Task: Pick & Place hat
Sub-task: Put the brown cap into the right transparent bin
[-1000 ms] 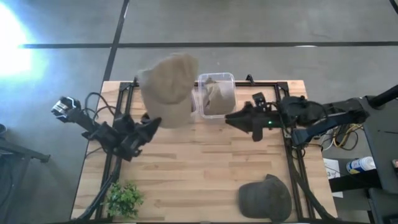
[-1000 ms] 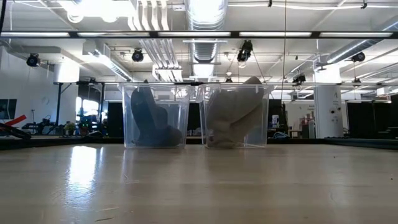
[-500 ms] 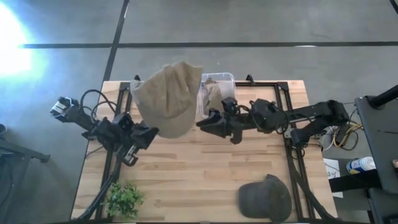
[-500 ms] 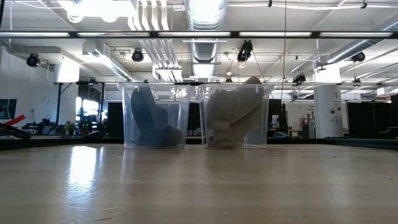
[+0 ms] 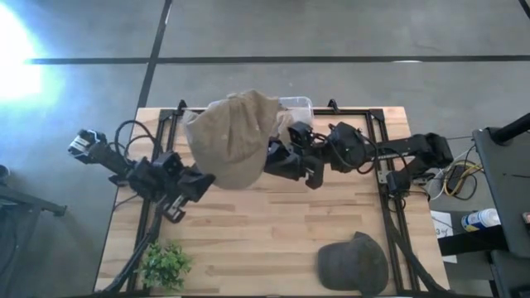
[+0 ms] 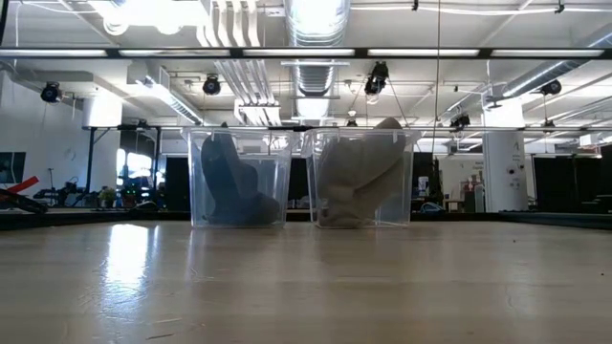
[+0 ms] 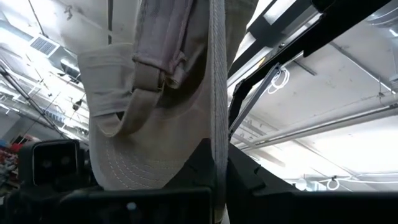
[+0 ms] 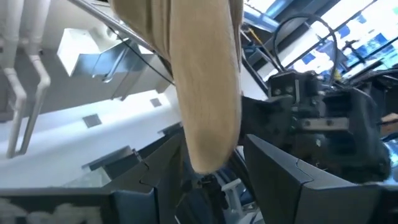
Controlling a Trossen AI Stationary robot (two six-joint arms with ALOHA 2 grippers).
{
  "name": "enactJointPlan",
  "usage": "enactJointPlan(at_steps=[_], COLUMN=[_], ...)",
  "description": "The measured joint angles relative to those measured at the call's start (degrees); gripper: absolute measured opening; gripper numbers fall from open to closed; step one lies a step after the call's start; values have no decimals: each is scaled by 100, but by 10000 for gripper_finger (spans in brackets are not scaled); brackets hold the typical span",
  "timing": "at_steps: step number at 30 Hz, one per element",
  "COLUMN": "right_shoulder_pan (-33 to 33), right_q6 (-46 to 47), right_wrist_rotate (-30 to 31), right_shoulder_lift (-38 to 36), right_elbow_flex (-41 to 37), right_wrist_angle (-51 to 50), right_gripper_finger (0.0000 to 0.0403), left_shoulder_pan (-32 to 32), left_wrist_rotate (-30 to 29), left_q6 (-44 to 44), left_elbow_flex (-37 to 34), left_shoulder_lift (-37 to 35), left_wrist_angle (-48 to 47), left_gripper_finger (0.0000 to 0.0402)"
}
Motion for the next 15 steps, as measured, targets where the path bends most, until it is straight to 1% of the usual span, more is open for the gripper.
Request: enactJointPlan(at_steps=[4, 8, 11, 15], right_shoulder_pan=[-10, -14, -29, -27], right_q6=[-21, -72, -38, -4], right_wrist_rotate=[-86, -95, -135, -275], right_shoulder_lift=[34, -11, -11, 2], right_elbow_flex=[86, 92, 92, 124], right_wrist_angle=[-24, -15, -36, -198], right_gripper_finger=[166, 162, 145, 112], left_shoulder_pan=[10, 21, 23, 40], left_wrist_rotate=[-5, -125, -277, -349], left_q6=[-11, -11, -75, -119], left_elbow_flex=[0, -15, -15, -15], left_shoulder_lift=[7, 7, 7, 7], left_wrist_angle=[-3, -322, -529, -522], left_gripper_finger=[10, 10, 17, 26])
